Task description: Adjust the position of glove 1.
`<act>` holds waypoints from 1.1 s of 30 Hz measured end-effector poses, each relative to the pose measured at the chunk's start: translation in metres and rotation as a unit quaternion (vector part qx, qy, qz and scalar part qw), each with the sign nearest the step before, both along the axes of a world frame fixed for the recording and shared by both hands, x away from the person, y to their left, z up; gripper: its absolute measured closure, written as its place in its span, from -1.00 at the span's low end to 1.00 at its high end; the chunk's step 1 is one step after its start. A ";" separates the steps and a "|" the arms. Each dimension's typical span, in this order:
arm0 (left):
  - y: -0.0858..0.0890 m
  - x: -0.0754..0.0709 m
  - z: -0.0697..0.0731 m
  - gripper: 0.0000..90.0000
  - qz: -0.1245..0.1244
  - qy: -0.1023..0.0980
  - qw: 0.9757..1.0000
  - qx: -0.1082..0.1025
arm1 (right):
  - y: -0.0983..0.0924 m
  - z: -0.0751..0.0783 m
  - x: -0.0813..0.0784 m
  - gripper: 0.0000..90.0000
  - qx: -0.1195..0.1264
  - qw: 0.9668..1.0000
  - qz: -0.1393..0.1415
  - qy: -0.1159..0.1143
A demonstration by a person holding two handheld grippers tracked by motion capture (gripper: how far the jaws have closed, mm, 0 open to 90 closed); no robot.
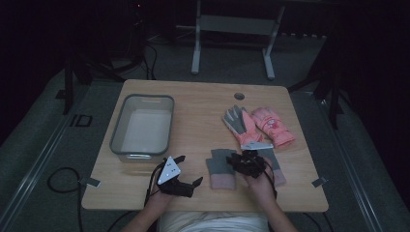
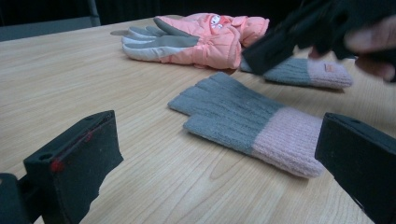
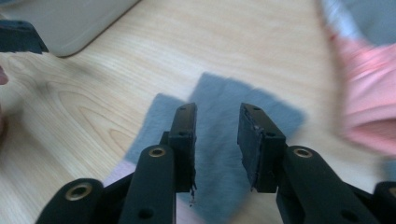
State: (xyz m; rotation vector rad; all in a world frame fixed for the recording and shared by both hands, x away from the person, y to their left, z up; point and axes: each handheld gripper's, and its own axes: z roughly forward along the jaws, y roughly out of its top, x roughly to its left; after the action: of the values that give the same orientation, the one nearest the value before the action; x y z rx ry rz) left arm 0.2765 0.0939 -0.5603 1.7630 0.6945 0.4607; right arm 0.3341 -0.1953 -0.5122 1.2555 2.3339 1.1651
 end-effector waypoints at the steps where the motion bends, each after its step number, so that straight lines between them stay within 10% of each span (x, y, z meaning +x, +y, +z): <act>1: 0.000 0.000 0.000 -1.00 0.000 0.000 1.000 0.001 | -0.006 0.004 0.001 0.46 -0.007 1.000 0.008 -0.013; 7: -0.001 0.000 0.000 -1.00 -0.001 -0.003 1.000 0.002 | -0.052 0.012 0.009 0.41 -0.048 0.997 0.041 -0.051; 17: -0.002 -0.001 0.000 -1.00 -0.001 -0.005 1.000 0.002 | -0.121 0.003 0.024 0.39 -0.084 0.994 0.070 -0.030; 26: -0.002 -0.001 0.000 -1.00 0.000 -0.008 1.000 0.004 | -0.134 -0.025 0.028 0.35 -0.107 0.991 0.082 0.012; 33: -0.001 -0.001 0.000 -1.00 0.000 -0.005 1.000 0.002 | -0.135 -0.030 0.026 0.60 -0.094 0.992 0.079 0.002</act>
State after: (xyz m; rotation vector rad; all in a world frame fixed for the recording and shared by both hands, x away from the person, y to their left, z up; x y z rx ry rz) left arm 0.2758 0.0926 -0.5604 1.7639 0.6871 0.4705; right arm 0.3598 -0.3306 -0.5426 1.0257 2.5173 0.9597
